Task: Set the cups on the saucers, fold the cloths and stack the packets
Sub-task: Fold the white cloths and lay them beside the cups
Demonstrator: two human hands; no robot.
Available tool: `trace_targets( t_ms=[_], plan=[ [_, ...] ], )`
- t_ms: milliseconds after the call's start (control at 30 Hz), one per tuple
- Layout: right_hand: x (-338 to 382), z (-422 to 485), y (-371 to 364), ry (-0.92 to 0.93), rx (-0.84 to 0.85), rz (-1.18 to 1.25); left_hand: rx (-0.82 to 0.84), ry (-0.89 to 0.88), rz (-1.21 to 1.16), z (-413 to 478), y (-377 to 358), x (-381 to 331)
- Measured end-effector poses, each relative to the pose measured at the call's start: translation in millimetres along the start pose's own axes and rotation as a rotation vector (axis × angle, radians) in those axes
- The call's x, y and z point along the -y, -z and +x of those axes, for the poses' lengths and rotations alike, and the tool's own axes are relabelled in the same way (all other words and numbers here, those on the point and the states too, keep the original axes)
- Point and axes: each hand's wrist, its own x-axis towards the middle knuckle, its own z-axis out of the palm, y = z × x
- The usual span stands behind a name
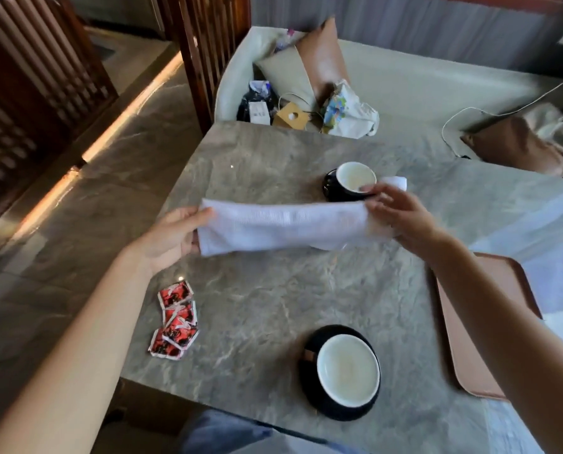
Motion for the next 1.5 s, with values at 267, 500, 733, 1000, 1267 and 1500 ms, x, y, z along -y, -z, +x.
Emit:
trace_targets(
  t_ms=[267,500,733,1000,1267,1500],
  plan=[
    [-96.0,-49.6,12.9,-0.171,0.057,-0.769,-0.13,0.398,-0.029,-43.1,-11.0,113.9],
    [-102.0,-47.1,5.7,-0.333,0.084,-0.549,0.014,0.321,0.453,-41.0,-64.1,156.4],
    [-105.0,-46.1,14.1,-0.389,0.134,-0.682,0.362,0.154,0.928,-27.9,-91.6,184.8],
    [-128.4,-52.9,32.7,-0.639,0.188,-0.659,0.032,-0.069,1.024,-35.8,-100.0,213.0],
    [-113.6,-23.1,39.6,-0.591,0.334,-0.472,-0.488,0.175,0.206,-20.2,-90.6,198.1],
    [-119.8,22.8,7.1,-0.376,0.03,-0.498,-0.617,0.296,-0.022,-3.0,-67.8,186.1]
  ],
)
